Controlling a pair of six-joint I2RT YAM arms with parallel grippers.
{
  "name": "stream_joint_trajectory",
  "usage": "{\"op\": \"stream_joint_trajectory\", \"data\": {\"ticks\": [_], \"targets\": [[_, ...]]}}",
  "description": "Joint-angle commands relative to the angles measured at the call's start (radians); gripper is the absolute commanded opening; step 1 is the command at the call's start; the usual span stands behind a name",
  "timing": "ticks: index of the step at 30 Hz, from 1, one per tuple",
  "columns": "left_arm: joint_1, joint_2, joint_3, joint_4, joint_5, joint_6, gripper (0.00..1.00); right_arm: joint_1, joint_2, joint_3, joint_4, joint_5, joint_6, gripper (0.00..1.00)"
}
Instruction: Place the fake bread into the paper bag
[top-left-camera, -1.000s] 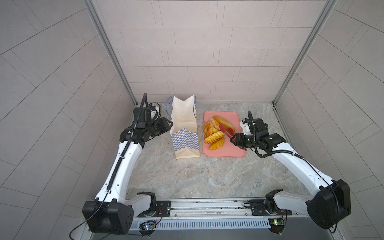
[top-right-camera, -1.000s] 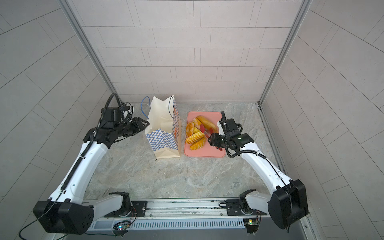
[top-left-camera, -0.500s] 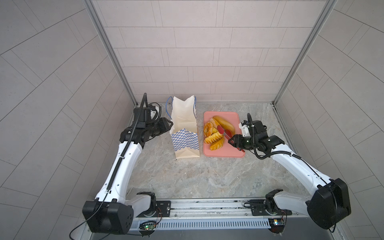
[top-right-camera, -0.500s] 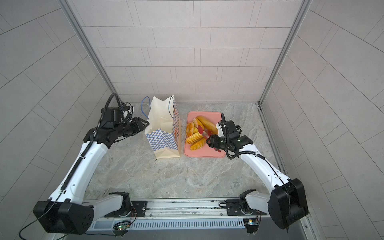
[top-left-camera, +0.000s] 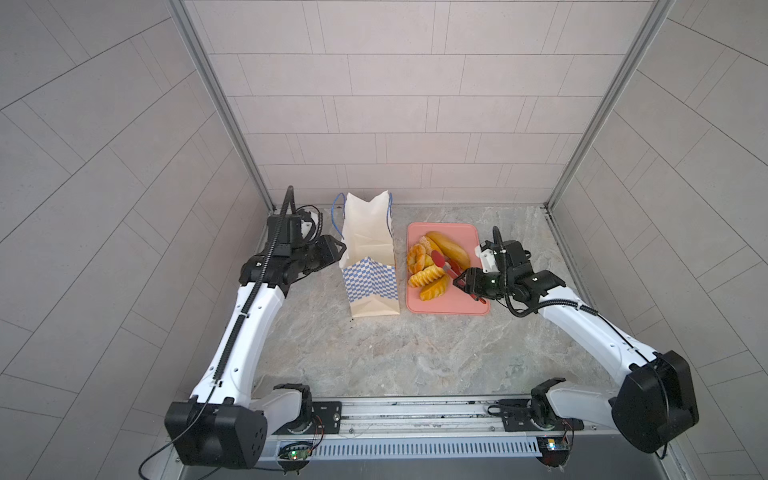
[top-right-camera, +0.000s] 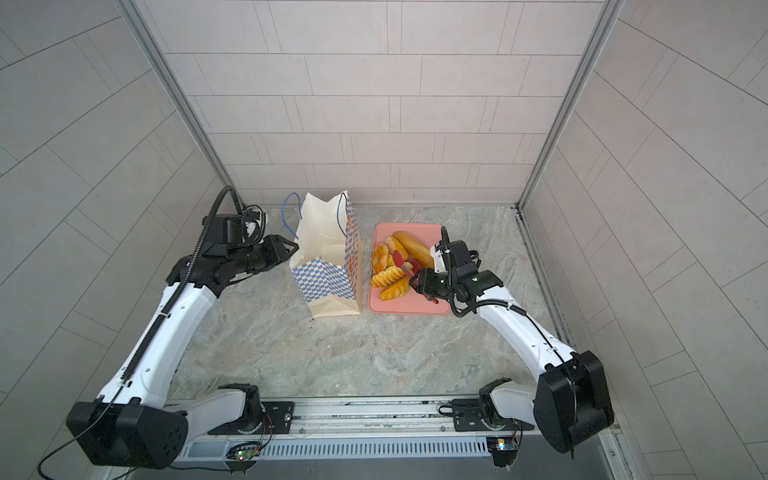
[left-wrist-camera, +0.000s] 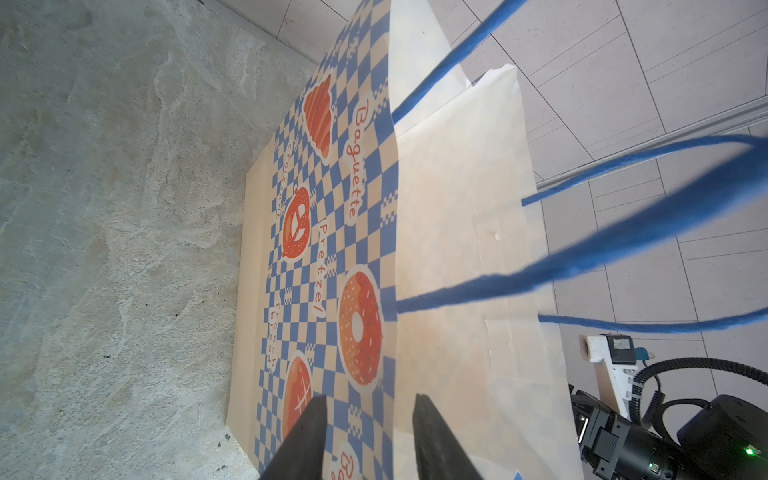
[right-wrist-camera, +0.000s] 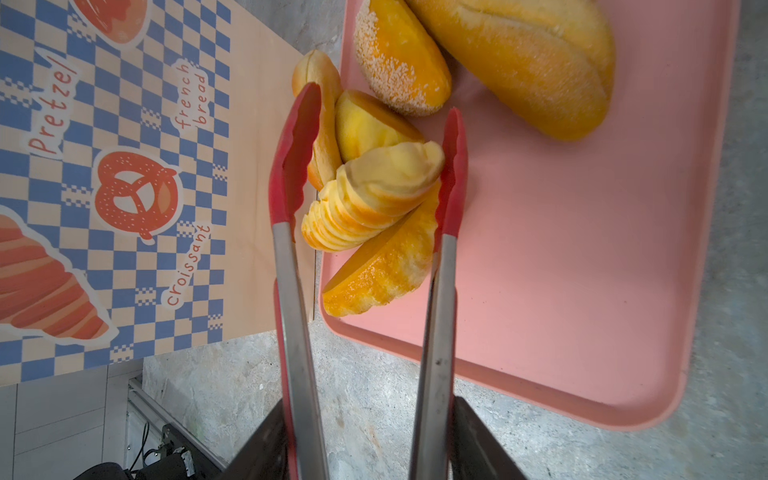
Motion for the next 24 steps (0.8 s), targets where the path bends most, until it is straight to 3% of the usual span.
{"op": "stream_joint_trajectory", "data": {"ticks": [1, 16, 24], "targets": [[-0.003, 0.001, 0.014, 0.0, -0.003, 0.01, 0.41, -0.004, -0.001, -0.007, 0.03, -0.01, 0.017, 0.57], [-0.004, -0.002, 0.014, 0.0, -0.002, 0.009, 0.41, -0.004, 0.027, -0.024, 0.045, -0.026, 0.029, 0.53], [-0.003, -0.002, 0.013, 0.0, -0.002, 0.008, 0.41, -0.004, 0.023, -0.024, 0.046, -0.024, 0.03, 0.44]]}}
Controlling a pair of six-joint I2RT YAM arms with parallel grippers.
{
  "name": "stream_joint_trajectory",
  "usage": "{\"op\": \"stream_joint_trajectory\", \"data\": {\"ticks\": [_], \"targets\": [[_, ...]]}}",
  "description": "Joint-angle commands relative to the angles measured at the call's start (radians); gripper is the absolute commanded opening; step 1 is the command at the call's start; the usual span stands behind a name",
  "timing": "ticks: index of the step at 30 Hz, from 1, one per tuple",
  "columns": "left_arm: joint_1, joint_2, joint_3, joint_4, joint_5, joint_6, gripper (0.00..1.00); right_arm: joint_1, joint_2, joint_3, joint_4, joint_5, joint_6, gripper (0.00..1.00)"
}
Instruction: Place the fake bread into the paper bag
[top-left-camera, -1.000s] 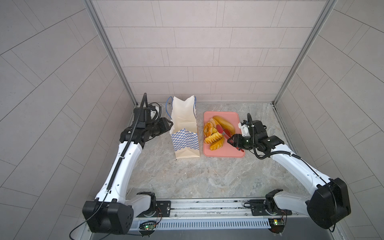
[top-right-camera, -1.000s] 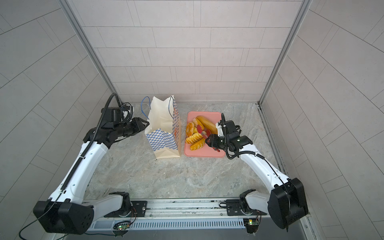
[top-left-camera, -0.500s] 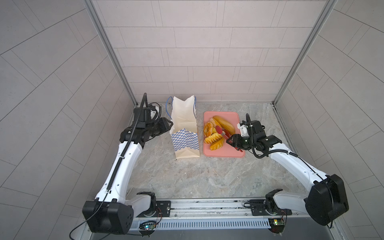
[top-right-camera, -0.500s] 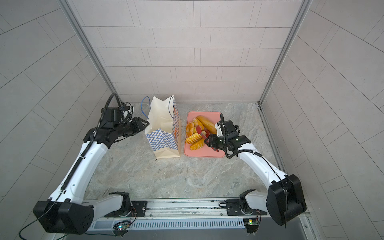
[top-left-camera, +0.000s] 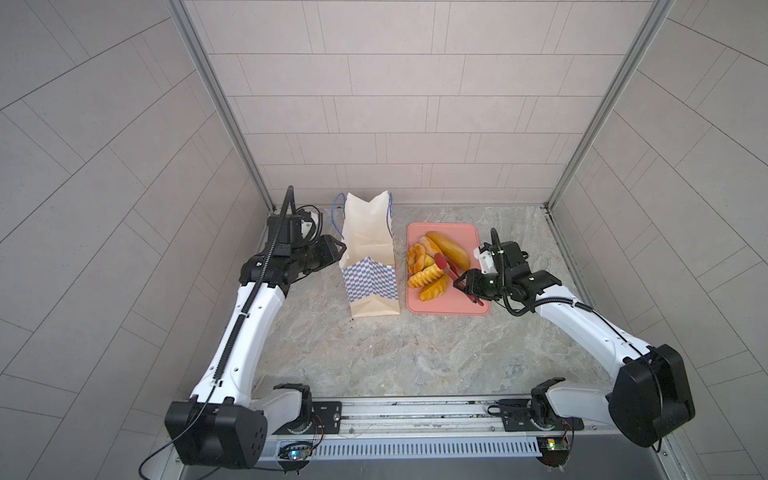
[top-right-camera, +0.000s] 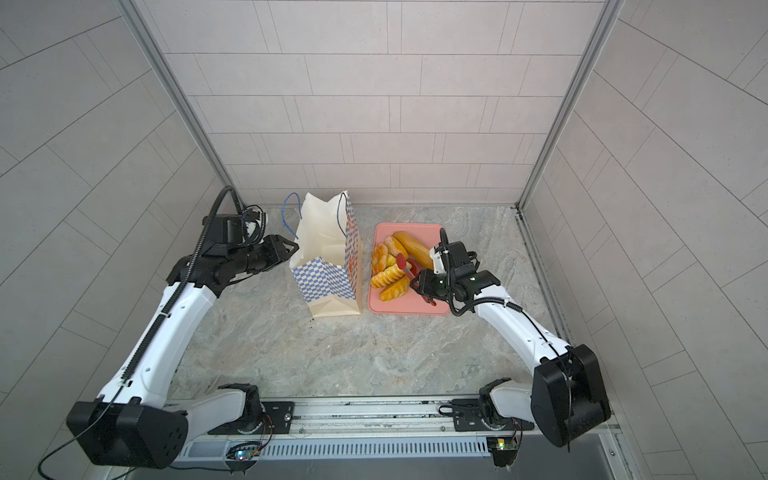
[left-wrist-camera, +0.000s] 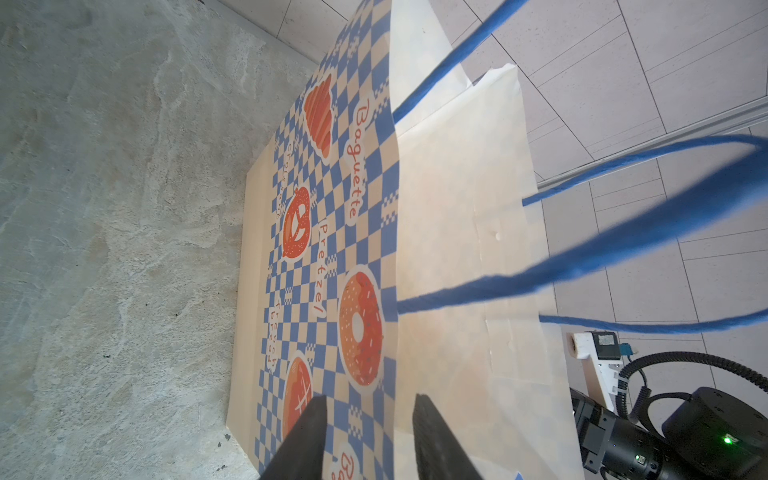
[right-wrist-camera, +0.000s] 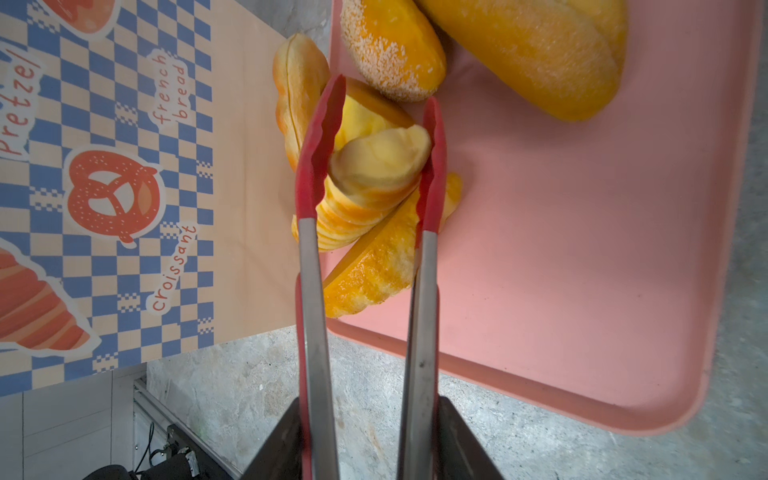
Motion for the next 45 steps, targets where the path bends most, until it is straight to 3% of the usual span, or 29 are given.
{"op": "stream_joint_trajectory", "data": {"ticks": [1, 14, 45], "targets": [[-0.002, -0.004, 0.012, 0.0, -0.002, 0.008, 0.41, -0.003, -0.004, -0.008, 0.024, -0.007, 0.01, 0.43], [-0.005, -0.004, 0.013, 0.0, -0.003, 0.008, 0.41, -0.019, -0.069, 0.012, 0.008, 0.016, -0.008, 0.33], [-0.005, -0.011, 0.037, -0.005, 0.003, -0.001, 0.46, -0.113, -0.151, 0.135, -0.146, -0.027, -0.081, 0.31]]}}
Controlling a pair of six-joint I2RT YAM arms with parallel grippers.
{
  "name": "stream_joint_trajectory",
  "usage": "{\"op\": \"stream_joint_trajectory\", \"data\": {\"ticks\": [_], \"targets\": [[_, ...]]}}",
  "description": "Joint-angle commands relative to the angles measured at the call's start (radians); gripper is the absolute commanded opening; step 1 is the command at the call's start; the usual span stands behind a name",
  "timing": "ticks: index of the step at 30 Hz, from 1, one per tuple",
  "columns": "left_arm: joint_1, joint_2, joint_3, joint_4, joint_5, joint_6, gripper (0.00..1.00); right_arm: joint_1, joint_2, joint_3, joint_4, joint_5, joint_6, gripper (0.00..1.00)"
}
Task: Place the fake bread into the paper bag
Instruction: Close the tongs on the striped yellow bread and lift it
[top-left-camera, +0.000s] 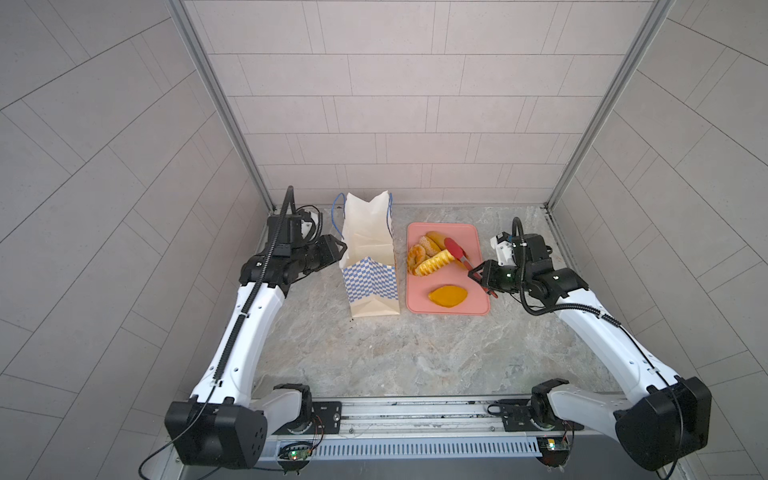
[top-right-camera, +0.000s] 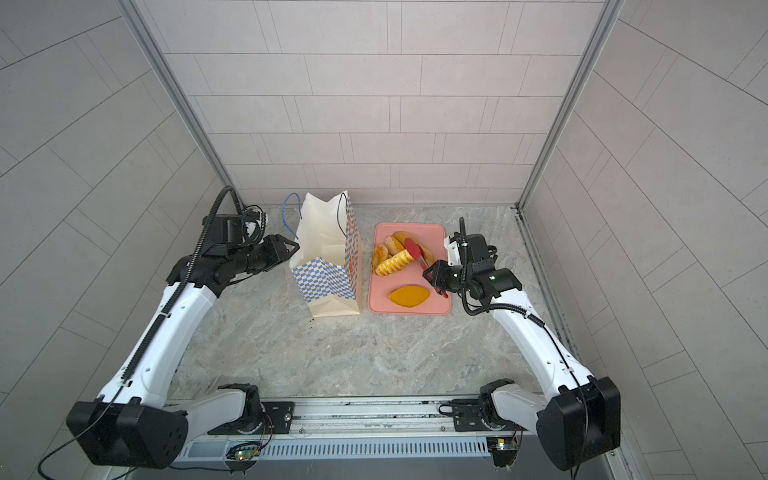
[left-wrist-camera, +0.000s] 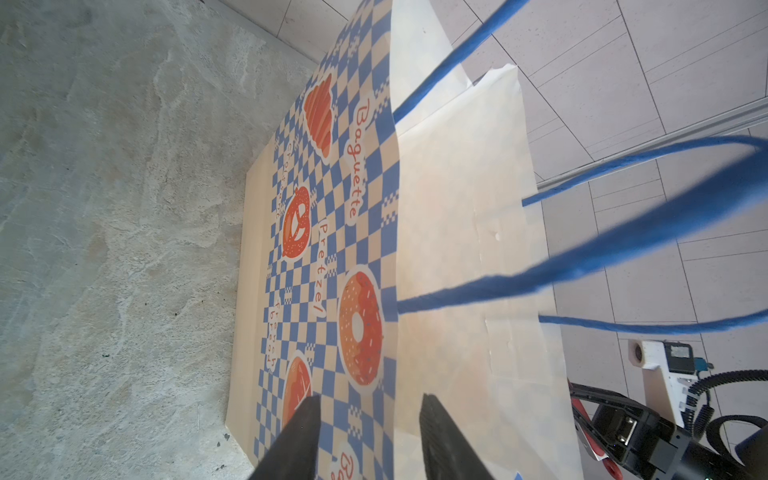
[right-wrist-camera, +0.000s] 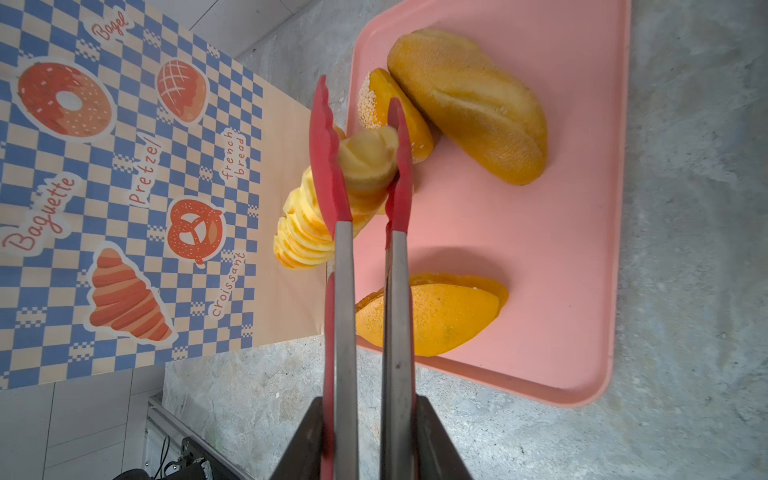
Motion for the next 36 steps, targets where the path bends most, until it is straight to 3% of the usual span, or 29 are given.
{"op": "stream_joint_trajectory", "data": {"ticks": [1, 12, 25, 36], "targets": [[-0.004, -0.01, 0.038, -0.004, 0.003, 0.002, 0.46, -0.02, -0.036, 0.044, -0.018, -0.019, -0.026, 0.31], [-0.004, 0.004, 0.044, -0.005, 0.012, 0.008, 0.23, -0.069, -0.057, 0.106, -0.071, -0.043, -0.045, 0.31], [-0.028, 0.033, 0.058, -0.026, -0.005, 0.031, 0.25, -0.129, -0.067, 0.228, -0.157, -0.042, -0.096, 0.31], [-0.047, 0.039, 0.065, -0.04, -0.025, 0.042, 0.14, -0.168, -0.055, 0.336, -0.203, -0.002, -0.113, 0.31]]}}
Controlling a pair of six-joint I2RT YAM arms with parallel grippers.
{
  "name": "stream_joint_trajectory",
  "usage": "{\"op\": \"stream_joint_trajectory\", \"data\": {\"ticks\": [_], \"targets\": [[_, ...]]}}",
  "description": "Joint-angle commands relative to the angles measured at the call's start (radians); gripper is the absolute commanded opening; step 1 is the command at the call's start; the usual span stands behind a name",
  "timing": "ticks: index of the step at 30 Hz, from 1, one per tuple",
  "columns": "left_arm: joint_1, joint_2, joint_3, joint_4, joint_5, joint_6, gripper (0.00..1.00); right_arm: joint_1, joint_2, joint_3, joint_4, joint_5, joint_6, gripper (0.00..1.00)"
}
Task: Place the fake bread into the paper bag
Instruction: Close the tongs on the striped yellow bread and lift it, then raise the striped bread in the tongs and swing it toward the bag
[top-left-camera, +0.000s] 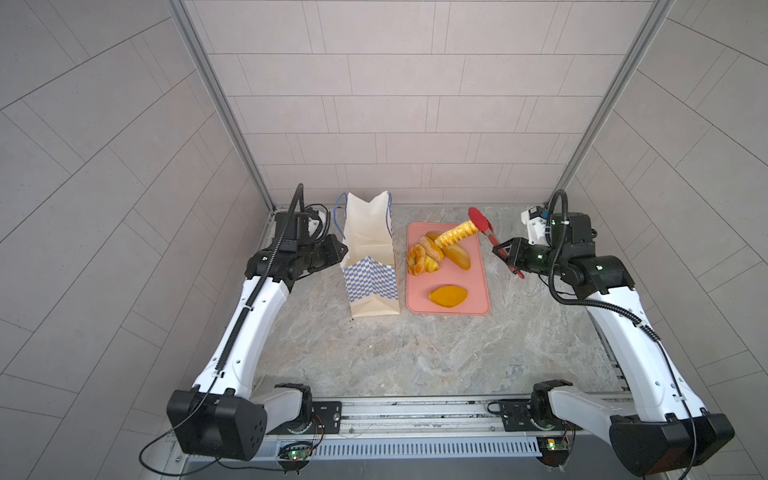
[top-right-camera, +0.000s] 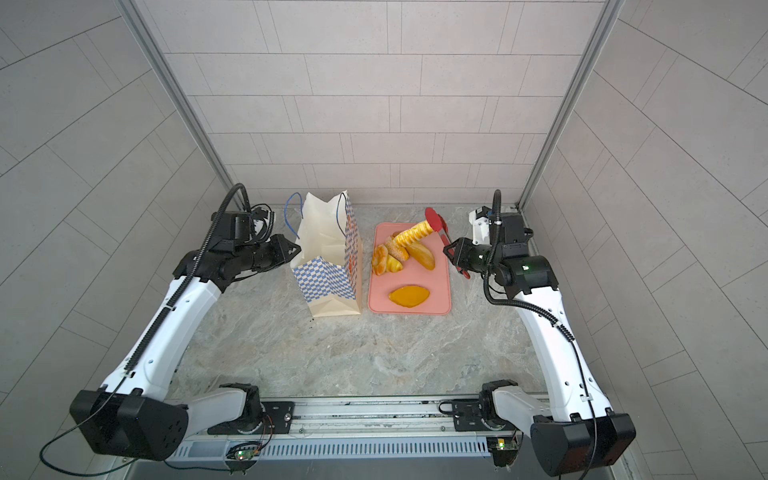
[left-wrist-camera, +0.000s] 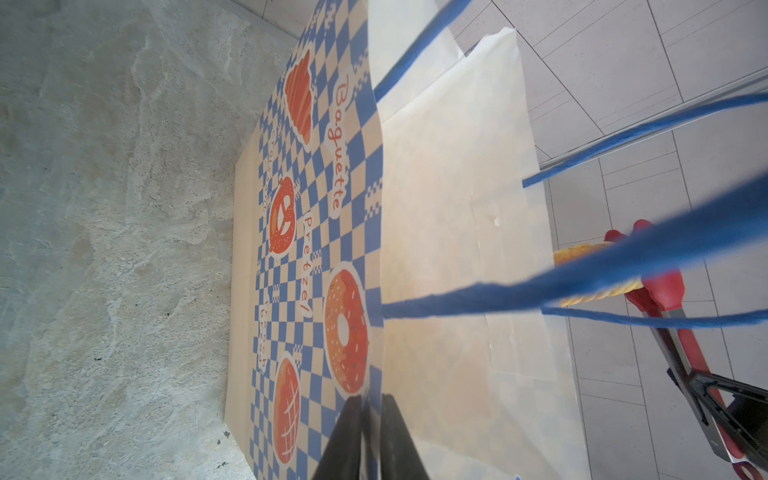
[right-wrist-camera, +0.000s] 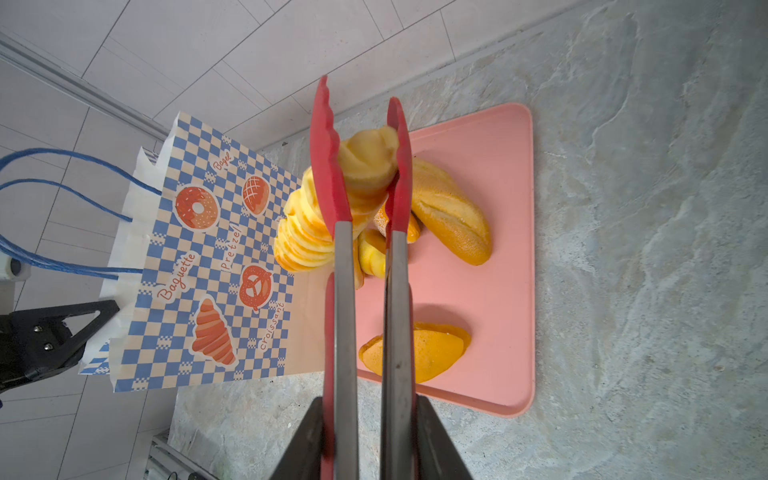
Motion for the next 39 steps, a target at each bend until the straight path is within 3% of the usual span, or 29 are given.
{"op": "stream_joint_trajectory", "data": {"ticks": [1, 19, 39], "targets": [[-0.006, -0.002, 0.031, -0.014, -0.01, 0.012, 0.13, -0.016, -0.02, 0.052, 0.011, 0.018, -0.011, 0.31], [-0.005, -0.006, 0.022, -0.005, -0.01, 0.007, 0.01, -0.023, 0.005, 0.224, 0.015, 0.051, -0.009, 0.33], [-0.005, -0.01, 0.022, -0.004, -0.009, 0.008, 0.0, -0.021, 0.019, 0.32, 0.11, -0.001, 0.041, 0.34]]}}
